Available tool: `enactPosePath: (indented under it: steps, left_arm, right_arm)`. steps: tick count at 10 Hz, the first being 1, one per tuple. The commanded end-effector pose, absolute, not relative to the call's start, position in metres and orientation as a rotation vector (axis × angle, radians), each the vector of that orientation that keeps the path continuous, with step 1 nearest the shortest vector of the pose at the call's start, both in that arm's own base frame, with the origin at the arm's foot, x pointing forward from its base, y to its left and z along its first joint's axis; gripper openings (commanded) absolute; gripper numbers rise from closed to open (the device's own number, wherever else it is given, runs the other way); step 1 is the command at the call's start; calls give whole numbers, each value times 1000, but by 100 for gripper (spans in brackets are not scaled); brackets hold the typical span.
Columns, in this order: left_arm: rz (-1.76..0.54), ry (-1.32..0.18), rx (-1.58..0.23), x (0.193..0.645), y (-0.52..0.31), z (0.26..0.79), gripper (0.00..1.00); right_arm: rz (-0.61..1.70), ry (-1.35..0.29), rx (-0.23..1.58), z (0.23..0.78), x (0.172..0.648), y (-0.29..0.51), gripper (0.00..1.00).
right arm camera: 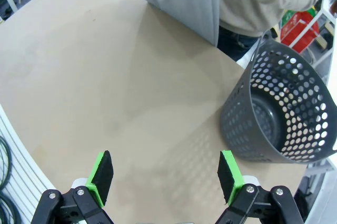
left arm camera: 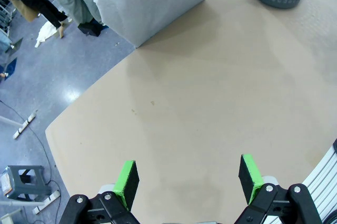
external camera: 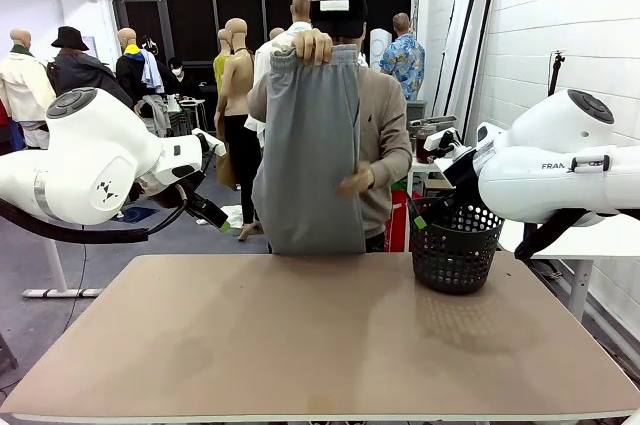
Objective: Fold the training pants.
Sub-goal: Grab both ends of the Training pants handed by a person.
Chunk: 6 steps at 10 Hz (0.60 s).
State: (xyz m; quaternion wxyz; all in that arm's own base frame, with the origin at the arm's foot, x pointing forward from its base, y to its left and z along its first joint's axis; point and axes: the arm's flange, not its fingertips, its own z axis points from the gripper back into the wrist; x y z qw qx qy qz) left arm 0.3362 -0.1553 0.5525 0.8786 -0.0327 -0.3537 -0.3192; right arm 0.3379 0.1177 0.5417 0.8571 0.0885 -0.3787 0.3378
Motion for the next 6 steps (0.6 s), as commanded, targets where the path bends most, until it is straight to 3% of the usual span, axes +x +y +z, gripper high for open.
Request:
enactPosePath:
  steps: [1,6]
  left_arm:
    - [-666,-737,-71,336,-155,553,100]
    - [-666,-737,-71,336,-155,553,100]
  right_arm:
    - [711,-795,189,541,338,118,100]
    - [711,-795,189,541,338,118,100]
